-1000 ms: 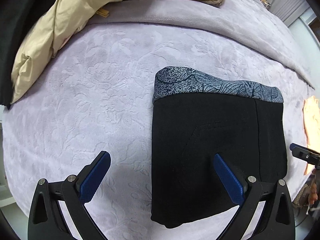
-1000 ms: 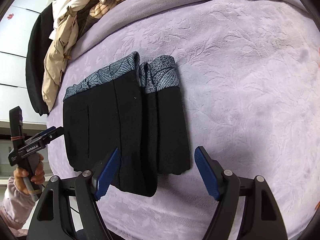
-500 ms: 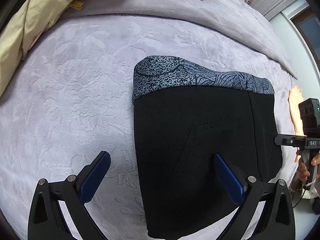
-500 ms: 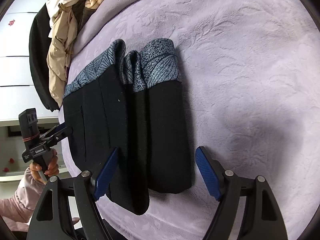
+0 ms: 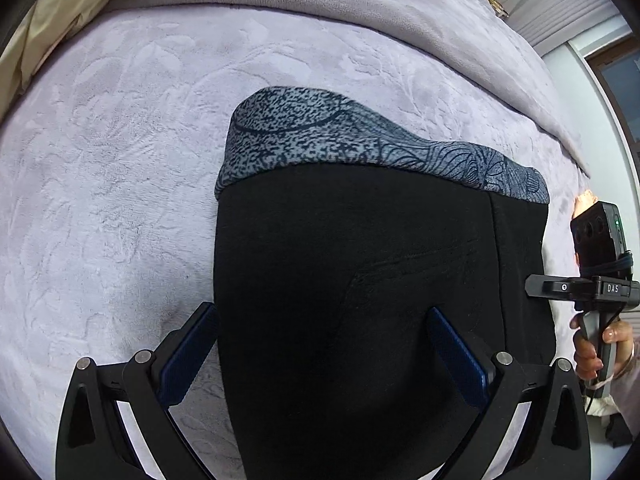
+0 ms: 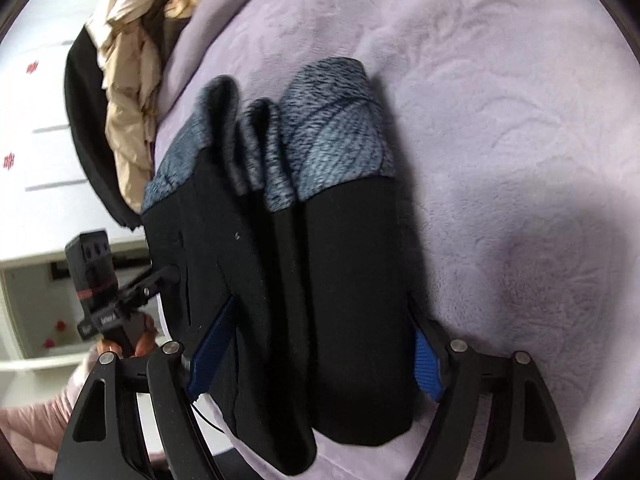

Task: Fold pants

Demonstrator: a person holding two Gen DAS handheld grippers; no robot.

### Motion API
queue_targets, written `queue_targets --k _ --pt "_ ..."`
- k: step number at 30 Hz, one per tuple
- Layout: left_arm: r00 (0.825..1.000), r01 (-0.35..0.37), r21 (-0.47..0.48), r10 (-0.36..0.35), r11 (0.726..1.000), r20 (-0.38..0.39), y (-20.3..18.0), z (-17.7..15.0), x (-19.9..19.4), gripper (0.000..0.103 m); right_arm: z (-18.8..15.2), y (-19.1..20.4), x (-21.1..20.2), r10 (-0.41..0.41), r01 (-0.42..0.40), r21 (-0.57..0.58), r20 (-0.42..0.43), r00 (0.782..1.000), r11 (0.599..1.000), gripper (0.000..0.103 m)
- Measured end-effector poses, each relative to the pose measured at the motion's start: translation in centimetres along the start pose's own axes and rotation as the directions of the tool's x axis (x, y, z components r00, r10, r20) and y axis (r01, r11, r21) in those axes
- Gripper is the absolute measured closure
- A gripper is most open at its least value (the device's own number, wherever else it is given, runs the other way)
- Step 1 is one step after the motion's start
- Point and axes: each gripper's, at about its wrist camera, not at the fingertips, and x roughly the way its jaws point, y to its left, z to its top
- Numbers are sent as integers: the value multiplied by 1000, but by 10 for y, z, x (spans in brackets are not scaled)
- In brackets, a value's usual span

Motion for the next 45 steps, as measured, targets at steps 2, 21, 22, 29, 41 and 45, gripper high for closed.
queue_targets --k 2,21,22,29,41,45 --pt "1000 11 21 -12 1000 25 -10 -2 -5 21 -3 7 -4 -5 6 -18 15 1000 1000 39" --pt "996 -2 63 -3 998 84 -18 -80 -94 48 -84 54 -54 162 -160 -45 60 985 986 63" --pt "997 -20 60 16 998 79 -22 -79 -91 47 -90 53 -48 132 -130 -46 52 990 990 63" --pt "981 -179 -32 181 983 65 18 -91 -44 0 -94 30 -6 -155 156 -16 59 986 988 35" --pt "951 -228 94 201 969 236 -37 -53 -98 0 -87 91 -54 -249 276 -84 245 937 958 76" --pt "959 -229 151 196 962 207 -52 -45 -58 0 -71 104 -27 -278 308 -116 222 935 944 76"
